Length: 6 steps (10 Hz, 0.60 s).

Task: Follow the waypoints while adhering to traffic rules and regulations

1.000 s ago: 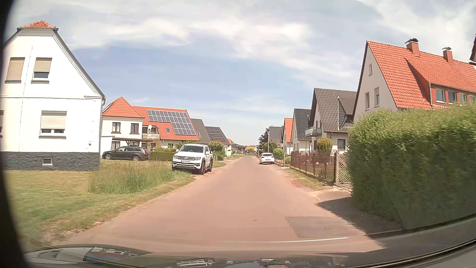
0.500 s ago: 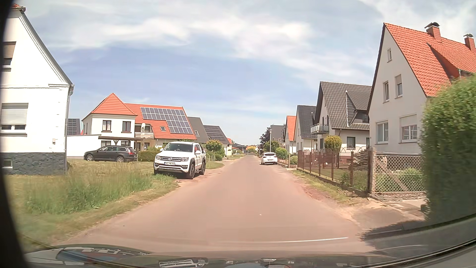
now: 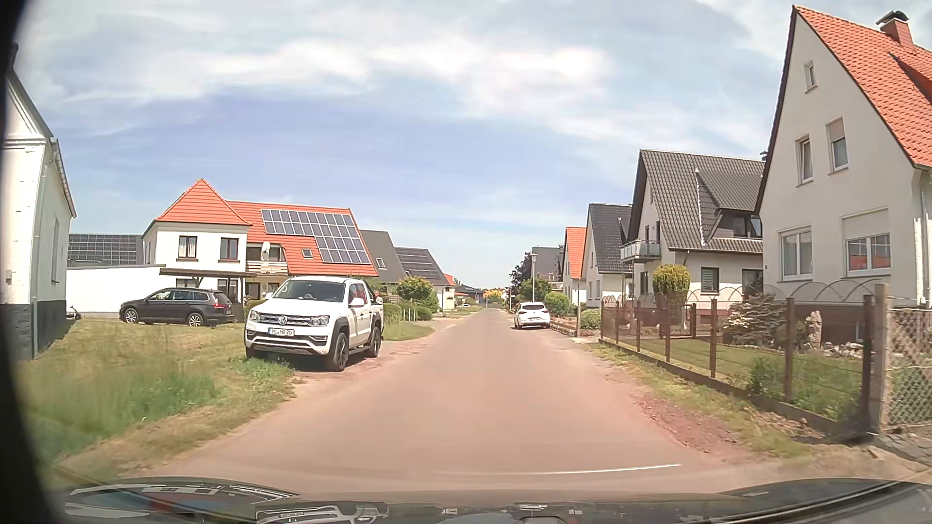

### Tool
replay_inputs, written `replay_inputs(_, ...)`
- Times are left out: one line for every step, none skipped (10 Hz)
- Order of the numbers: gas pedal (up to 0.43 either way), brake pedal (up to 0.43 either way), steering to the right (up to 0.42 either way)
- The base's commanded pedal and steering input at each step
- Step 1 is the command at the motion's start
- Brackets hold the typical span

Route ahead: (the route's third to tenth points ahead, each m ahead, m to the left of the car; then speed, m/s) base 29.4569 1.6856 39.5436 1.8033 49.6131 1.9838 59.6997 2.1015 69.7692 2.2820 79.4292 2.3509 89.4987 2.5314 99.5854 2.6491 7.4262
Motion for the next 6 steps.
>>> replay_inputs(0.118, 0.0, -0.002)
replay_inputs(0.118, 0.0, -0.002)
replay_inputs(0.118, 0.0, -0.002)
replay_inputs(0.118, 0.0, -0.002)
replay_inputs(0.118, 0.0, -0.002)
replay_inputs(0.118, 0.0, -0.002)
